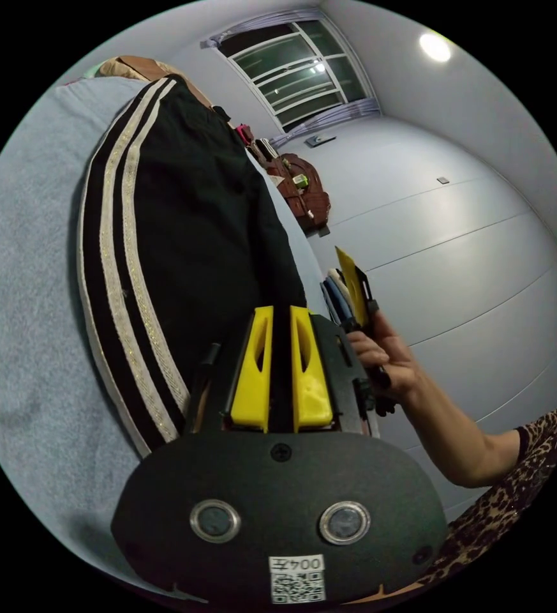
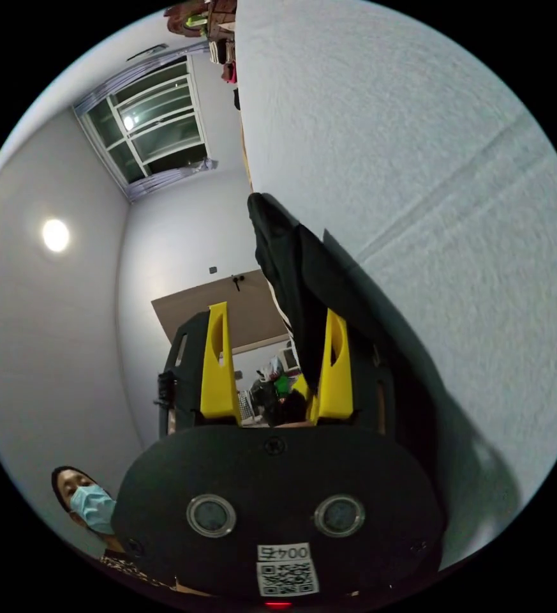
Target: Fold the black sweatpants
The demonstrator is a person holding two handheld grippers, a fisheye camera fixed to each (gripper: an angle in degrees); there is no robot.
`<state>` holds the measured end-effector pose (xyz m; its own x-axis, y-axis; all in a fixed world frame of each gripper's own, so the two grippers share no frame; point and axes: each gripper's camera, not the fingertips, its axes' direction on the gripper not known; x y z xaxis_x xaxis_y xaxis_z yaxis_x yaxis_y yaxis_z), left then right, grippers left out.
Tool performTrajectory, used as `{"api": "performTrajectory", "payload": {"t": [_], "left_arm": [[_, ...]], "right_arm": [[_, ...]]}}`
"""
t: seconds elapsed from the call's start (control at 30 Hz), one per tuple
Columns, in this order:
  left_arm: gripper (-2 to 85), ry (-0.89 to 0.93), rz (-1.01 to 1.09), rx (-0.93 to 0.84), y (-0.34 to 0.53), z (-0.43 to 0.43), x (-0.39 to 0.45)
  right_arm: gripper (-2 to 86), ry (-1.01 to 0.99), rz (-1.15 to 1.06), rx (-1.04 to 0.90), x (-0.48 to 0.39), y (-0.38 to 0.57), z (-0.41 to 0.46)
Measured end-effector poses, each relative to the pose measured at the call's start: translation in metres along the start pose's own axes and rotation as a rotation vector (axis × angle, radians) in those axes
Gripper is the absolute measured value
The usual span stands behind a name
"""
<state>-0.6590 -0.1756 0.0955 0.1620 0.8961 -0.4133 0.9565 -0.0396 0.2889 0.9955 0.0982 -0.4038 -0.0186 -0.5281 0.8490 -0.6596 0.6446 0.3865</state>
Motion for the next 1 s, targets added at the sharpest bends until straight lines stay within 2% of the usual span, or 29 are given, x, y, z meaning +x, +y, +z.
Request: {"api": "performTrajectory", "payload": {"t": [0.1,0.3,0.37,0.5,0.6,0.7,0.8,0.87,0.93,1.0], "left_arm": [[5.6,0.013,-0.009,-0.013,-0.001,-0.006,-0.006],[6.5,0.009,-0.012,-0.030,0.000,-0.015,-0.012],[6.4,0.000,-0.009,-0.040,0.001,-0.017,-0.014],[6.6,-0.018,-0.014,-0.053,0.004,-0.020,-0.016],[6.8,-0.031,-0.014,-0.062,0.006,-0.022,-0.018],[7.2,-0.034,-0.021,-0.069,0.010,-0.023,-0.020],[7.3,-0.060,-0.014,-0.074,0.014,-0.023,-0.019],[7.2,-0.074,-0.012,-0.079,0.018,-0.023,-0.019],[7.0,-0.074,-0.021,-0.081,0.021,-0.024,-0.021],[6.7,-0.077,-0.026,-0.083,0.024,-0.024,-0.022]], "right_arm": [[19.5,-0.018,0.012,0.015,-0.004,-0.022,0.007],[17.2,-0.243,0.008,0.070,-0.013,-0.059,0.011],[20.7,-0.156,-0.046,0.022,-0.032,-0.079,0.005],[23.1,-0.129,-0.064,-0.070,-0.032,-0.093,0.013],[20.2,-0.017,-0.117,-0.058,-0.036,-0.089,0.006],[15.8,0.141,-0.277,0.089,-0.061,-0.062,-0.017],[11.4,0.329,-0.524,-0.024,-0.098,-0.012,0.013],[7.7,0.447,-0.657,-0.229,-0.101,0.040,0.071],[6.4,0.548,-0.701,-0.359,-0.087,0.074,0.115],[5.6,0.738,-0.727,-0.445,-0.066,0.096,0.148]]}}
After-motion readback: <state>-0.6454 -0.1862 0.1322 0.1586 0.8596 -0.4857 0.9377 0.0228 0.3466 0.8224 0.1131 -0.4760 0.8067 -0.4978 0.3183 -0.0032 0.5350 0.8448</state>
